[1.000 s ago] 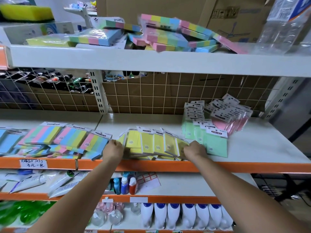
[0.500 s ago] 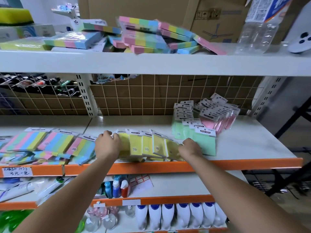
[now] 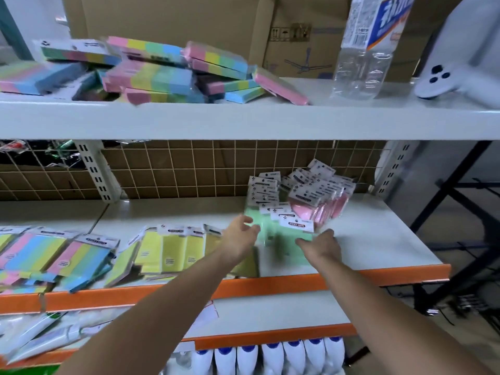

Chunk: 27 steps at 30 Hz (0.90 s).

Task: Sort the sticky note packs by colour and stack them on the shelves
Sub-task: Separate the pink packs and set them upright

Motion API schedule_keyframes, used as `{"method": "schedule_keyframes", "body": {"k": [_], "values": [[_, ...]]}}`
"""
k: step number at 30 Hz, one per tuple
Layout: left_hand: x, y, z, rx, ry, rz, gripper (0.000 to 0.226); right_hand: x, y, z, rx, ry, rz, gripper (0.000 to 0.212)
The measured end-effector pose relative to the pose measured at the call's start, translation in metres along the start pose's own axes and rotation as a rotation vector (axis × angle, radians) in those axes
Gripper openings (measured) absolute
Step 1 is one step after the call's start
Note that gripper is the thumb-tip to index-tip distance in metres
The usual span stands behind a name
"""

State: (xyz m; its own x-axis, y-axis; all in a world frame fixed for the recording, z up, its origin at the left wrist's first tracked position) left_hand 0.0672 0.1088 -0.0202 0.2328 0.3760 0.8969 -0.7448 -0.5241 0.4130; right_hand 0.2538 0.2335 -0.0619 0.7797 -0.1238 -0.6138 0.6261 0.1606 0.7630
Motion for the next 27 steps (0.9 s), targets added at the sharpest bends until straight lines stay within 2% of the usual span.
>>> {"method": "schedule_keyframes", "body": {"k": [3,6,10,18,21,24,27], "values": [[-0.011,-0.032,-0.007,-0.094,0.118,-0.046,0.04,0.013,-0.013,-0.011,-0.133,-0.086,-0.114,0.077],[-0.018,-0.052,-0.01,-0.152,0.179,-0.065,0.035,0.013,-0.021,-0.02,-0.169,-0.073,-0.156,0.074],[-0.019,-0.065,-0.014,-0.162,0.208,-0.07,0.021,0.01,-0.032,-0.031,-0.208,-0.069,-0.25,0.074],[-0.02,-0.078,-0.02,-0.128,0.25,-0.062,0.029,0.009,-0.039,-0.048,-0.27,-0.058,-0.339,0.068],[-0.026,-0.082,-0.024,-0.113,0.297,0.021,0.024,0.01,-0.036,-0.052,-0.29,-0.009,-0.39,0.069],[-0.028,-0.085,-0.027,-0.106,0.326,0.116,0.01,0.009,-0.029,-0.056,-0.348,0.021,-0.491,0.05],[-0.028,-0.088,-0.026,-0.117,0.351,0.227,0.024,0.003,-0.019,-0.053,-0.41,0.032,-0.58,0.034]]}}
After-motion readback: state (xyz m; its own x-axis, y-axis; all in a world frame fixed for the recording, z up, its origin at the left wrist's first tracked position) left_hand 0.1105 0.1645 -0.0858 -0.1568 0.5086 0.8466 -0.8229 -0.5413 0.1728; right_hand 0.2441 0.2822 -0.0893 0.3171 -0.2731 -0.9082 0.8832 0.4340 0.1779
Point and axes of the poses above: each hand's wrist, its own z-axis away from the middle knuckle, its own y-axis out of the back of the hand, x = y × z, the point moved 7 cm from there along -z, towards the middle knuckle, and after that the axes turned 2 degrees about x, right-handed, at the moved point
